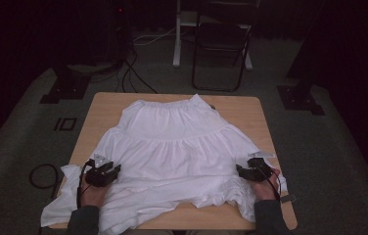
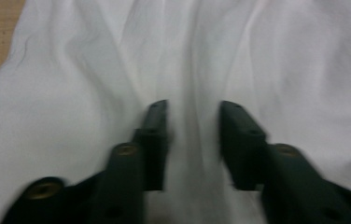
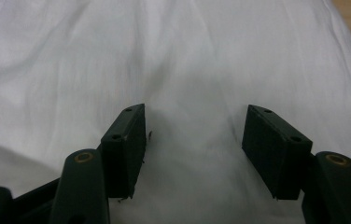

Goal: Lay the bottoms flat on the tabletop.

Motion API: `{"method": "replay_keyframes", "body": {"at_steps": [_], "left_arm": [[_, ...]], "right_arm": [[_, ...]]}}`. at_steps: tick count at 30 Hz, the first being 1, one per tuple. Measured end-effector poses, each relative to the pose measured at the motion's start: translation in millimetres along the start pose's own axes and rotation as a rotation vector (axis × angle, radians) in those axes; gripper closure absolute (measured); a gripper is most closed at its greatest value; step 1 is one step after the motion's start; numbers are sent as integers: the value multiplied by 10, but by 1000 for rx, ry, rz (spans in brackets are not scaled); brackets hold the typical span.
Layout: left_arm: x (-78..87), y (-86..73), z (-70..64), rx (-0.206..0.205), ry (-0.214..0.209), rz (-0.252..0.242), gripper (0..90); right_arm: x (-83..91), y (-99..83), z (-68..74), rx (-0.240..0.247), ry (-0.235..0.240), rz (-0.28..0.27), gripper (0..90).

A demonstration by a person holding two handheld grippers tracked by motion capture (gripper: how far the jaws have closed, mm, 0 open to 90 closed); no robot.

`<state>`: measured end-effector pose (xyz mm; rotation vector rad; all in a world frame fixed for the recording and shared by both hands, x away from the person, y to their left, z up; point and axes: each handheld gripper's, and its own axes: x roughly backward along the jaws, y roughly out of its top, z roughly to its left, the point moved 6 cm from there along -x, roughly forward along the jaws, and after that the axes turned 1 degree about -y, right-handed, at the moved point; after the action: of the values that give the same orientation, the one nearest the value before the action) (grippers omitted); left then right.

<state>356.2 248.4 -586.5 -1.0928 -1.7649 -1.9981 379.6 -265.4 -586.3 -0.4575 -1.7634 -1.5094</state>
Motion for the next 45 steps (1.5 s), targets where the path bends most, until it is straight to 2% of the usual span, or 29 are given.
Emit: {"method": "replay_keyframes", "body": {"at_steps": [2, 4, 6, 12, 15, 21, 26, 27, 28, 33, 34, 35, 36, 38, 39, 40, 44, 45], "left_arm": [[37, -35, 10, 14, -25, -1, 768], [78, -77, 3, 26, -48, -4, 797], [125, -119, -25, 28, -65, -1, 798], [285, -268, -138, -24, -74, 14, 796], [378, -352, -162, -23, -88, 21, 796], [564, -513, -221, -40, -102, 49, 796], [739, -666, -278, -45, -117, 72, 797], [739, -666, -278, -45, -117, 72, 797], [820, -735, -311, -52, -116, 86, 798], [888, -785, -337, -55, -102, 103, 775], [873, -725, -401, -74, -62, 121, 663], [873, -725, -401, -74, -62, 121, 623], [860, -677, -435, -86, -59, 104, 598], [809, -568, -496, -89, -62, 74, 577], [809, -568, -496, -89, -62, 74, 557], [684, -457, -563, -100, -68, 58, 533], [455, -406, -653, -131, -72, 82, 517], [436, -407, -663, -124, -90, 70, 526]], "right_arm": [[44, -49, 8, -1, 2, 1, 399], [101, -107, 12, 2, 6, 9, 413], [167, -171, 4, -3, 4, 16, 437], [389, -420, 8, -31, -19, 7, 475], [531, -578, 34, -39, -28, 5, 495], [849, -909, 52, -63, -45, 37, 541], [1066, -1135, -16, -102, -75, 63, 564], [1066, -1135, -16, -102, -75, 63, 564], [1150, -1222, -51, -123, -93, 76, 575], [1179, -1242, -55, -128, -89, 81, 559], [1148, -1170, -2, -104, -59, 42, 492], [1148, -1170, -2, -104, -59, 42, 492], [1121, -1056, 45, -80, -41, 4, 463], [1094, -986, 62, -69, -37, -15, 453], [1094, -986, 62, -69, -37, -15, 453], [946, -795, 83, -50, -23, -38, 423], [682, -630, 120, -23, -7, -35, 406], [611, -624, 141, -19, 7, -18, 414]]}}
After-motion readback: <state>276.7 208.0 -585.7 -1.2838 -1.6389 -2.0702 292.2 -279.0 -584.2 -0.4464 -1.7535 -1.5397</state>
